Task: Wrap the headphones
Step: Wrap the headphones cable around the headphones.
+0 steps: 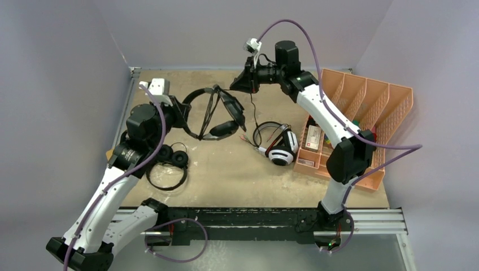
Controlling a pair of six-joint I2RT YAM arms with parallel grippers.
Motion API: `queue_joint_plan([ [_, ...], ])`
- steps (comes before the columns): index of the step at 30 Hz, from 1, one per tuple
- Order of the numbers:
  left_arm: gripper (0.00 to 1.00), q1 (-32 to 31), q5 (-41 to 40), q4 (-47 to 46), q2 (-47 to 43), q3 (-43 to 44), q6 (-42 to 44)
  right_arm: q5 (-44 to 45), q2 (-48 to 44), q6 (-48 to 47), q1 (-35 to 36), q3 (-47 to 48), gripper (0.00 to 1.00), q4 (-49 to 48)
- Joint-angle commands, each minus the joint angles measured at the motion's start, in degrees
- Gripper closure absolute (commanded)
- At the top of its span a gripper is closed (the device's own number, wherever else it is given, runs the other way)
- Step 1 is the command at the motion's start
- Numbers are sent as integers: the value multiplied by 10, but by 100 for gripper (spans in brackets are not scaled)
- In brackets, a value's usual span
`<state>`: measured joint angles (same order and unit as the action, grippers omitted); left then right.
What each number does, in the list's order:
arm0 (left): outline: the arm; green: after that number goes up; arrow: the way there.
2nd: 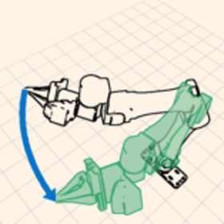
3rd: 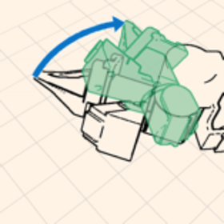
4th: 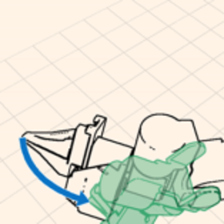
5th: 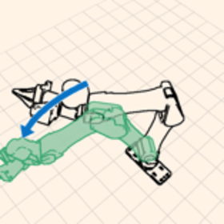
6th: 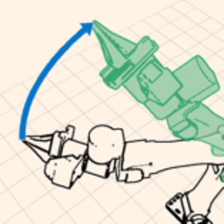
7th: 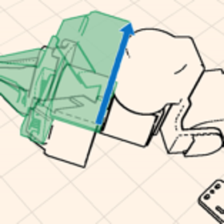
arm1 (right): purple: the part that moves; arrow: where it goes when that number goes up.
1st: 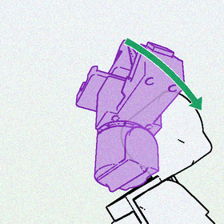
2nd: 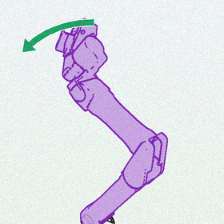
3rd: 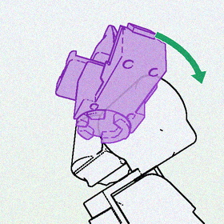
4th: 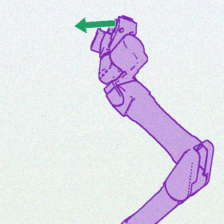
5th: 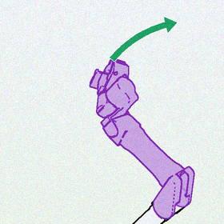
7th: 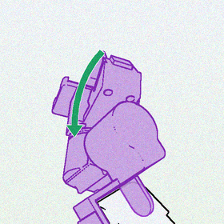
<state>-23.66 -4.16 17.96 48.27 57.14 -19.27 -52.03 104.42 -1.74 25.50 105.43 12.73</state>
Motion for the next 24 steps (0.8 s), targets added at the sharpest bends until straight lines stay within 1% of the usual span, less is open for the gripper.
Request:
queue_joint_plan([
  [1, 100, -2, -52, -50, 11, 78, -114, -13, -40, 103, -17, -72, 83, -185],
  [5, 100, -2, -83, -29, 15, 101, -114, -99, -52, 205, -49, -129, 73, -295],
  [7, 100, -2, -83, -25, 14, 108, -125, -114, -62, 216, -59, -153, 69, -311],
  [9, 100, -2, -79, -26, 14, 115, -139, -121, -64, 211, -61, -165, 68, -313],
  [11, 100, -2, -75, -27, 17, 126, -150, -122, -58, 210, -60, -173, 66, -327],
  [13, 100, -2, -76, -20, 26, 145, -163, -114, -53, 220, -59, -188, 59, -352],
  [15, 100, -2, -75, -5, 40, 175, -173, -104, -52, 232, -57, -212, 49, -394],
  [17, 100, -2, -82, 16, 58, 206, -185, -86, -55, 236, -54, -246, 35, -429],
  [18, 100, -2, -86, 26, 67, 222, -189, -81, -54, 242, -52, -262, 31, -447],
  [20, 100, -2, -88, 38, 83, 243, -193, -70, -49, 253, -44, -289, 26, -476],
  [24, 100, -2, -89, 39, 97, 263, -198, -48, -57, 252, -23, -357, 21, -522],
])
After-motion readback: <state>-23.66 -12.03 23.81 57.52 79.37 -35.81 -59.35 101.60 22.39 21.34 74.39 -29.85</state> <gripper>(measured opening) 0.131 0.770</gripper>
